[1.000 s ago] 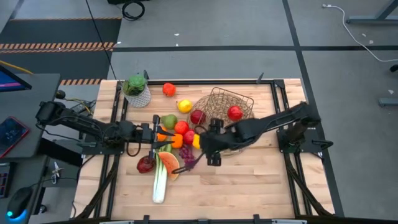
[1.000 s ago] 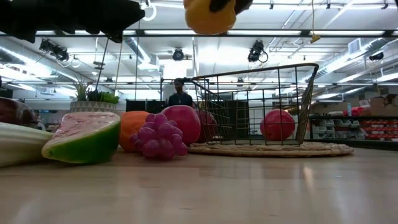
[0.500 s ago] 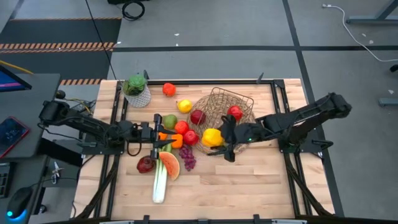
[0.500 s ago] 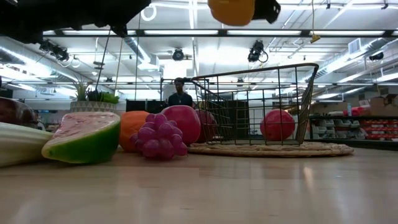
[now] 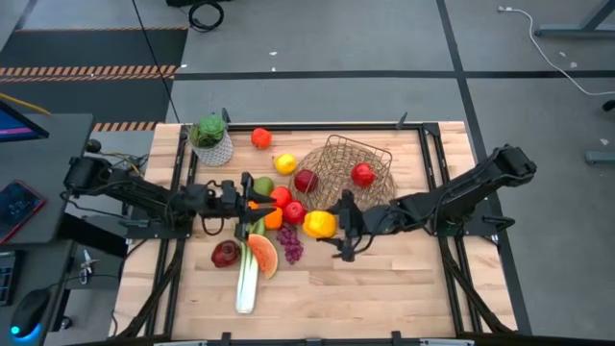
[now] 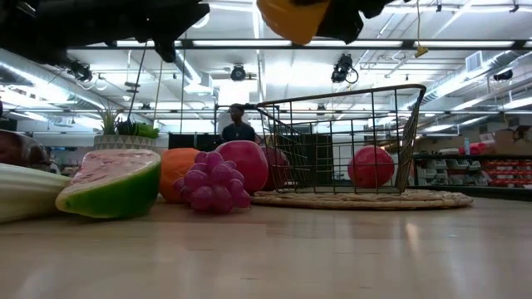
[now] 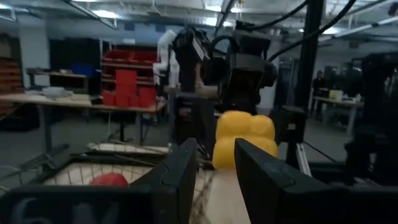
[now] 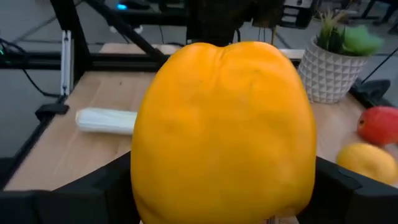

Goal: Build produce basket
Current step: Put the yellow bell pepper into the gold wire basket

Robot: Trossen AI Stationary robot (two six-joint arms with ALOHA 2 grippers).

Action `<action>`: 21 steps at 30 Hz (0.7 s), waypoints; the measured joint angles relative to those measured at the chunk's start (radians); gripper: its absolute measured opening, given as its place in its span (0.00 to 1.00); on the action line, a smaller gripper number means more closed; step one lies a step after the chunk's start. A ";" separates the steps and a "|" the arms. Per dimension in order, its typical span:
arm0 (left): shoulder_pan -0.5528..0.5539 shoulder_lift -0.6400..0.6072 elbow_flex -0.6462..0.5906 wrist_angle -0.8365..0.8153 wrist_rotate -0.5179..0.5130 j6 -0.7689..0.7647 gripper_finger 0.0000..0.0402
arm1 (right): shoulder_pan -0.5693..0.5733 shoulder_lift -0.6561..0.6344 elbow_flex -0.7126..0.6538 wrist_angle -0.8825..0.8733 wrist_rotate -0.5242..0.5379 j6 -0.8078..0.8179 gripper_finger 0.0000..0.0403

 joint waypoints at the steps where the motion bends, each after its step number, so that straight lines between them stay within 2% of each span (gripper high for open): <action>1: -0.005 0.000 0.000 -0.014 0.000 -0.005 0.29 | 0.008 0.008 0.010 0.003 0.013 -0.006 0.80; 10: -0.043 -0.039 0.000 -0.043 0.000 -0.016 0.27 | 0.086 0.071 0.059 -0.003 0.198 -0.120 0.80; 15: -0.055 -0.053 0.000 -0.055 0.000 0.012 0.27 | 0.094 0.068 0.060 0.007 0.207 -0.127 0.80; 21: -0.056 -0.053 0.000 -0.083 0.000 -0.024 0.27 | 0.084 0.092 0.060 -0.001 0.212 -0.119 0.80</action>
